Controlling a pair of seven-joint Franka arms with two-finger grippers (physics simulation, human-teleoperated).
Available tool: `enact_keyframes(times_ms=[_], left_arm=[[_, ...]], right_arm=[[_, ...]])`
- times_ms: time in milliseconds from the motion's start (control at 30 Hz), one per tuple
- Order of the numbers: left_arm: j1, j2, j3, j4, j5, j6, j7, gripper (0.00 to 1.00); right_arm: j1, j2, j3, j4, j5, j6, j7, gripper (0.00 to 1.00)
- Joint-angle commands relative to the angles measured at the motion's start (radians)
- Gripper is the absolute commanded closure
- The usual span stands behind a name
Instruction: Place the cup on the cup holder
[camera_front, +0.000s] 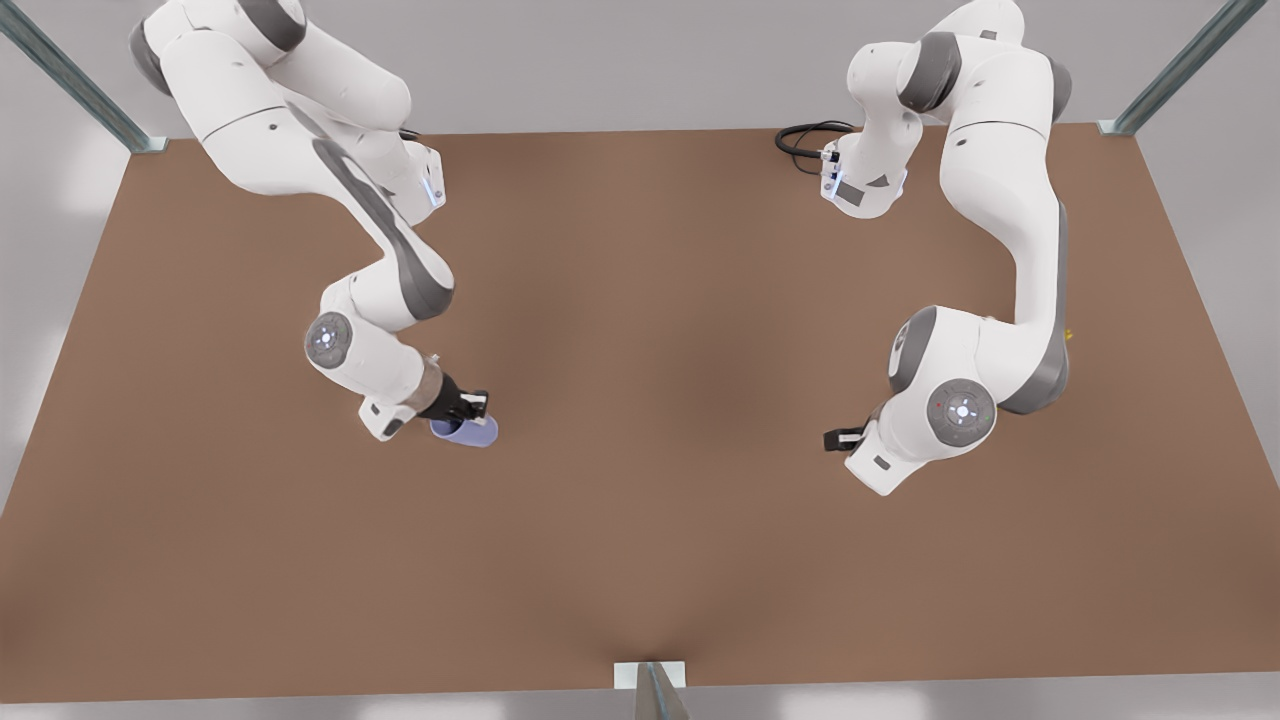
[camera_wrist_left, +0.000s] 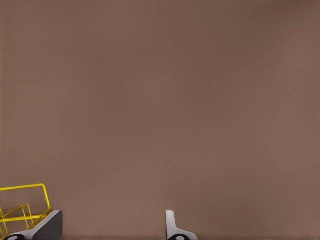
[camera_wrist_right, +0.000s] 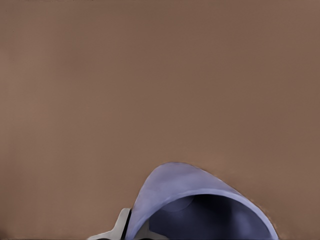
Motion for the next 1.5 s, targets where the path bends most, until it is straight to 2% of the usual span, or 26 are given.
enact_keyframes(times_ms=[0, 100, 267, 333, 367, 400, 433, 467, 533, 567, 600, 867, 1067, 1300, 1367, 1467], left_arm=[[0.001, -0.001, 0.001, 0.0, 0.003, 0.0, -0.001, 0.0], [-0.002, -0.003, 0.001, 0.0, 0.003, -0.001, -0.006, 0.0], [-0.03, -0.053, -0.025, 0.016, -0.008, -0.069, -0.495, 0.0], [-0.026, -0.072, -0.089, 0.036, -0.013, -0.171, -0.831, 0.0], [-0.034, -0.072, -0.146, 0.04, -0.008, -0.244, -0.86, 0.0], [-0.059, -0.067, -0.164, 0.062, -0.026, -0.237, -1.021, 0.0], [-0.074, -0.047, -0.163, 0.134, -0.025, -0.224, -1.171, 0.0], [-0.062, -0.05, -0.152, 0.135, -0.025, -0.153, -1.343, 0.0], [0.018, -0.037, -0.144, 0.142, -0.019, 0.134, -1.828, 0.0], [0.026, -0.044, -0.1, 0.143, -0.019, 0.111, -1.892, 0.0], [0.021, -0.038, -0.098, 0.14, -0.013, 0.062, -1.899, 0.0], [0.015, -0.006, -0.098, 0.123, 0.015, 0.062, -1.899, 0.0], [0.006, 0.008, -0.098, 0.123, 0.02, 0.063, -1.899, 0.0], [-0.045, 0.022, -0.1, 0.12, 0.04, 0.062, -1.902, 0.0], [-0.082, 0.022, -0.1, 0.105, 0.037, 0.062, -1.902, 0.0], [-0.117, 0.0, -0.112, -0.006, 0.04, 0.066, -1.9, 0.0]], right_arm=[[0.023, 0.092, 0.03, 0.074, 0.081, -0.027, 0.032, 0.79], [0.076, 0.207, 0.059, 0.159, 0.162, 0.019, 0.019, 0.79], [0.204, 0.389, 0.065, 0.347, 0.279, 0.049, 0.029, 0.79], [0.267, 0.437, 0.065, 0.42, 0.308, 0.054, 0.035, 0.79], [0.297, 0.484, 0.065, 0.485, 0.308, 0.057, 0.047, 0.79], [0.329, 0.527, 0.066, 0.569, 0.308, 0.08, 0.073, 0.79], [0.343, 0.561, 0.079, 0.615, 0.312, 0.08, 0.075, 0.79], [0.371, 0.6, 0.083, 0.661, 0.314, 0.081, 0.075, 0.79], [0.414, 0.638, 0.083, 0.72, 0.314, 0.083, 0.078, 0.79], [0.431, 0.652, 0.083, 0.744, 0.314, 0.083, 0.09, 0.79], [0.446, 0.663, 0.083, 0.756, 0.314, 0.083, 0.092, 0.79], [0.599, 0.778, 0.074, 0.901, 0.312, 0.131, 0.099, 0.79], [0.599, 0.805, 0.045, 0.907, 0.277, 0.134, 0.076, 0.79], [0.613, 0.848, 0.051, 0.911, 0.228, 0.126, 0.058, 0.79], [0.621, 0.862, 0.051, 0.927, 0.219, 0.123, 0.018, 0.0], [0.616, 0.874, 0.051, 0.931, 0.202, 0.121, 0.007, 0.0]])
